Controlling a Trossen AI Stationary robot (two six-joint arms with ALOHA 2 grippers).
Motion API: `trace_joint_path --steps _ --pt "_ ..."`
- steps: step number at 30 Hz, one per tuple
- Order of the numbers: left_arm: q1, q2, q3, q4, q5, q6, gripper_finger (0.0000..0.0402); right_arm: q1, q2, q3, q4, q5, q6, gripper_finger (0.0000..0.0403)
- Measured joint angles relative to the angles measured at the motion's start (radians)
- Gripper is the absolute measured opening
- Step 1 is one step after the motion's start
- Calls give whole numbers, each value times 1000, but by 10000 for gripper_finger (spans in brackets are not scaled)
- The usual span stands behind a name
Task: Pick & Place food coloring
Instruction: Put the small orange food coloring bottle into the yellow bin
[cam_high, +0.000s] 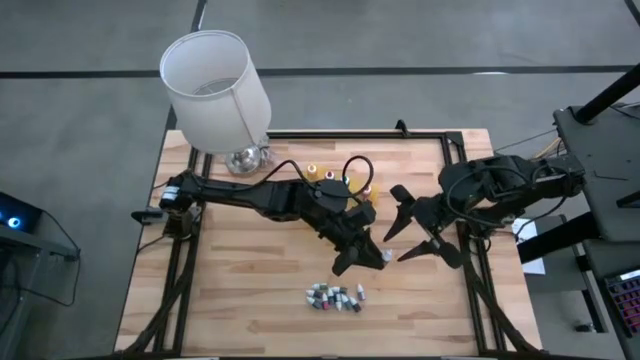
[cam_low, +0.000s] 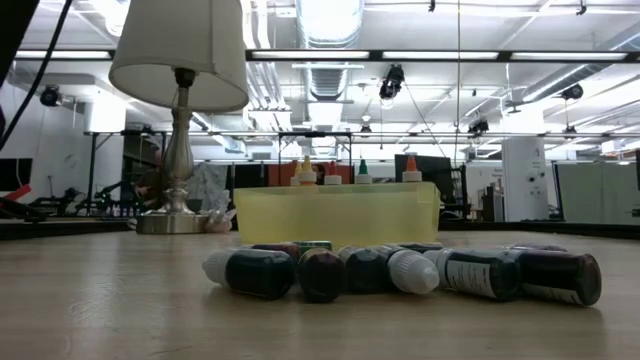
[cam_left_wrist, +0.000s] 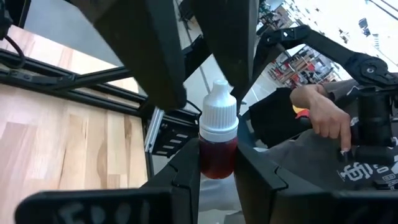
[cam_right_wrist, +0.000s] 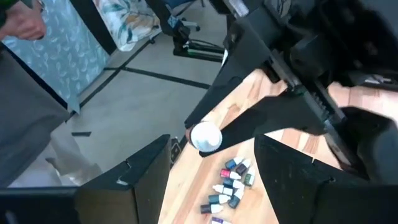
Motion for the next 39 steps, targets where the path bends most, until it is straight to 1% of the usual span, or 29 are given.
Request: trace_joint_path --steps 5,12,21,27,32,36,39 --pt "1 0 -9 1 0 -4 58 0 2 0 13 -23 0 224" --pt "3 0 -13 9 0 -8 58 0 2 0 20 -24 1 224" --pt "6 0 -13 16 0 -8 58 0 46 0 21 -25 4 224" --pt "7 0 -13 16 0 -8 58 0 45 0 19 -26 5 224" --pt "8 0 -13 16 0 -8 58 0 44 0 19 -75 8 224" --pt "8 0 -13 16 0 -10 58 0 46 0 19 -78 10 222" --pt "8 0 -13 16 0 -13 58 0 45 0 20 -78 11 214"
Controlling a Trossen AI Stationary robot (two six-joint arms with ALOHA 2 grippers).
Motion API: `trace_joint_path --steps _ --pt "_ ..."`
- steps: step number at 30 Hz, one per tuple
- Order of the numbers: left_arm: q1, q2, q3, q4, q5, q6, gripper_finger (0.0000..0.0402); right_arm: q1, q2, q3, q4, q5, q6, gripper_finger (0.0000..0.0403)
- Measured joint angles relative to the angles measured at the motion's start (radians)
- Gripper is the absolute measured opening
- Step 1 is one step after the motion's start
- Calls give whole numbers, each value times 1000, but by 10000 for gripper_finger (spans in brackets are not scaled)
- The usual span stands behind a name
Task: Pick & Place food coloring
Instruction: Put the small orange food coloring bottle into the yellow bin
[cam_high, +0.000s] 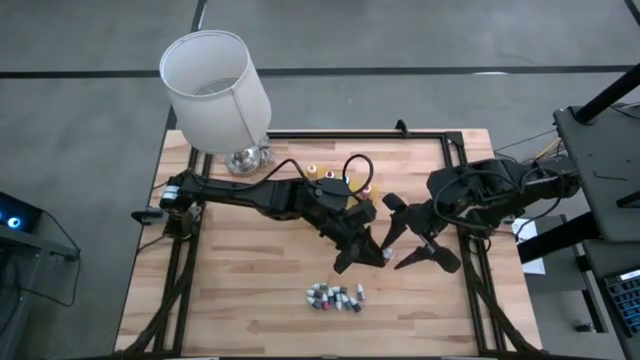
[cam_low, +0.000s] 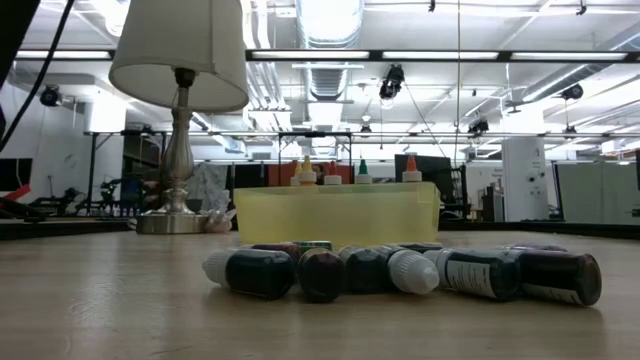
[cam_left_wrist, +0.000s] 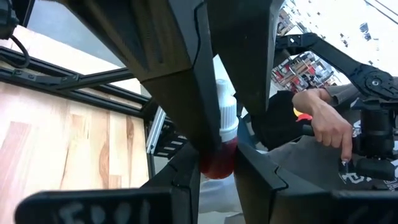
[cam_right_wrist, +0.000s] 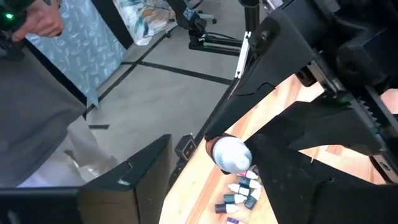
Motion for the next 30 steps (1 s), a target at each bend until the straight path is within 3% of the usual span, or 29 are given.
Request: trace_joint_path --steps 22,30 --pt "0 0 0 1 3 -2 58 -1 0 0 0 14 -6 64" --pt "0 0 0 0 4 -26 58 -1 0 0 0 13 -7 52"
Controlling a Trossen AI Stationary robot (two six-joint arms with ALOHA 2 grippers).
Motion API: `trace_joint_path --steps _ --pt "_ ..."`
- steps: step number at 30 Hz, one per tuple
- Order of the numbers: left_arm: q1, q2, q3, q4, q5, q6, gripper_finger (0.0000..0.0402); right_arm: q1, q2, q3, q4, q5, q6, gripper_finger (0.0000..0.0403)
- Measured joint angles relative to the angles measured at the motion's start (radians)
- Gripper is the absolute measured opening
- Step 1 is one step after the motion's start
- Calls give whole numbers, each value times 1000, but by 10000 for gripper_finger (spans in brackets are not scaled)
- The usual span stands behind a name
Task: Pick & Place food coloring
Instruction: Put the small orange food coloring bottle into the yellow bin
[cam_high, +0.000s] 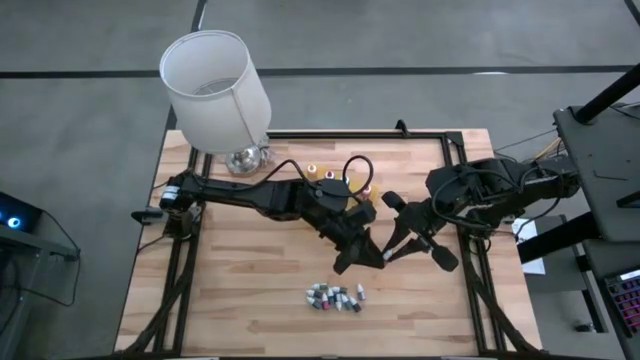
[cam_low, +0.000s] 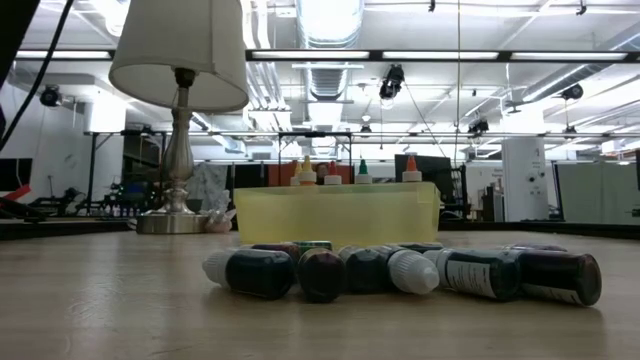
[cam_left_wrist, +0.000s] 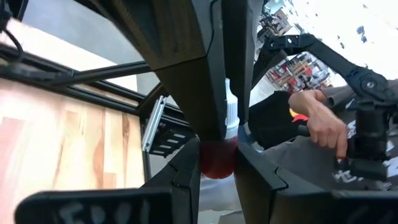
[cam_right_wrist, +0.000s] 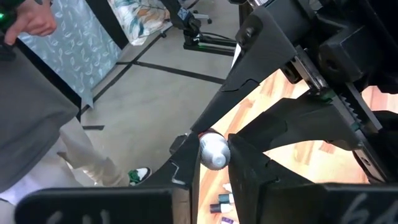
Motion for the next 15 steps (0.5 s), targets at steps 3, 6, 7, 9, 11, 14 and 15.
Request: trace_joint_path --steps 3,6,7,9,11,14,15 --pt "3 0 0 0 1 -59 62 0 0 0 -1 0 0 51" --pt "4 0 0 0 1 -71 79 0 0 0 -1 0 0 51" --pt "4 0 0 1 0 -67 88 0 0 0 -1 -1 0 51" --pt "5 0 0 4 -1 -66 109 1 0 0 -1 -3 2 51" --pt "5 0 0 4 -5 -65 132 1 0 0 -1 -4 3 51" --pt "5 0 0 1 -7 -64 166 1 0 0 -2 -6 10 52" --pt "6 0 0 -9 -7 -60 175 1 0 0 -1 -6 14 52"
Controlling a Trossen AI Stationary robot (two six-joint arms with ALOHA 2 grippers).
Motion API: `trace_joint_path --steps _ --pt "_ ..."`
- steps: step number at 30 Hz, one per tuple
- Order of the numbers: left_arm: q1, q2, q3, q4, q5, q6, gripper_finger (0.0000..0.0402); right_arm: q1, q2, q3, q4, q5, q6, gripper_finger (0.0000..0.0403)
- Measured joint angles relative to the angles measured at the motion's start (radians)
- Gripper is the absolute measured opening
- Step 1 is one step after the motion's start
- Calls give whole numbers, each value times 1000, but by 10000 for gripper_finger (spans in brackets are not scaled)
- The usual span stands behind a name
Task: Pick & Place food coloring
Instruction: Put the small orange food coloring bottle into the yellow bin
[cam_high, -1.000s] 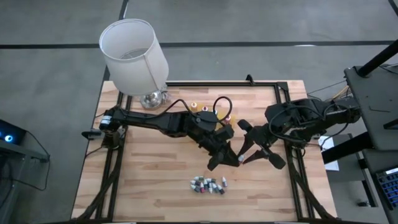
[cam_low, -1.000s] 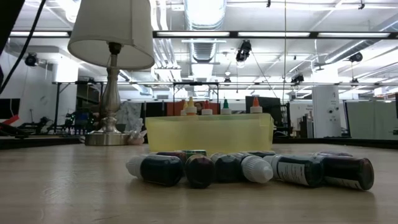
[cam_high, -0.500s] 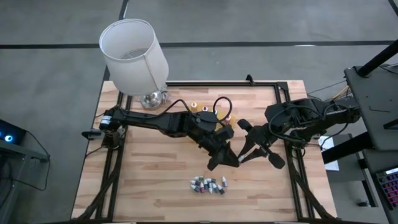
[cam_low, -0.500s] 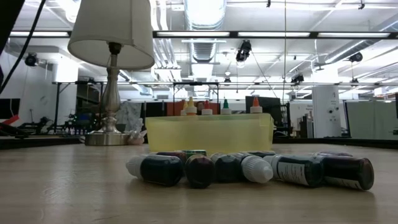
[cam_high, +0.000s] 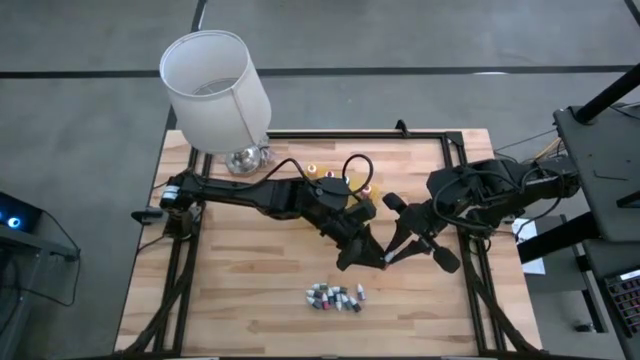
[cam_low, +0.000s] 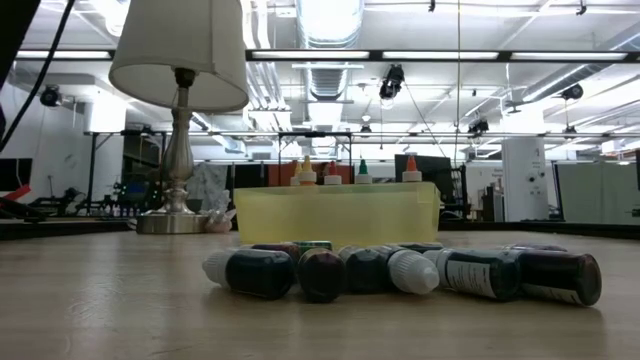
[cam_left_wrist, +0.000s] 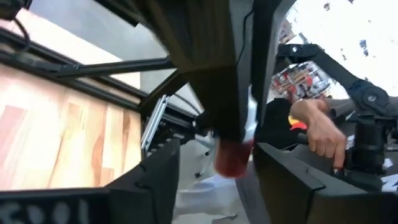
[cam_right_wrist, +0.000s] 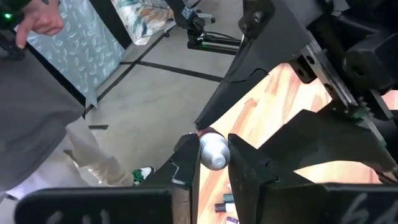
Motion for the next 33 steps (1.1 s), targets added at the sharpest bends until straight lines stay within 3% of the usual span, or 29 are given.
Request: trace_joint_path --steps 5,11,19,28,33 --pt "6 -1 0 -116 67 75 202 0 0 0 -1 1 17 53" --pt "-1 -22 0 -194 63 158 204 0 0 0 -20 4 49 53" --pt "-13 -97 0 -279 -66 249 204 0 0 0 -63 17 69 54" --pt "-60 -181 -3 -429 -247 287 204 -3 1 -10 -70 140 69 54" --pt "-103 -225 -42 -407 -346 325 204 -3 2 -34 -64 177 69 54"
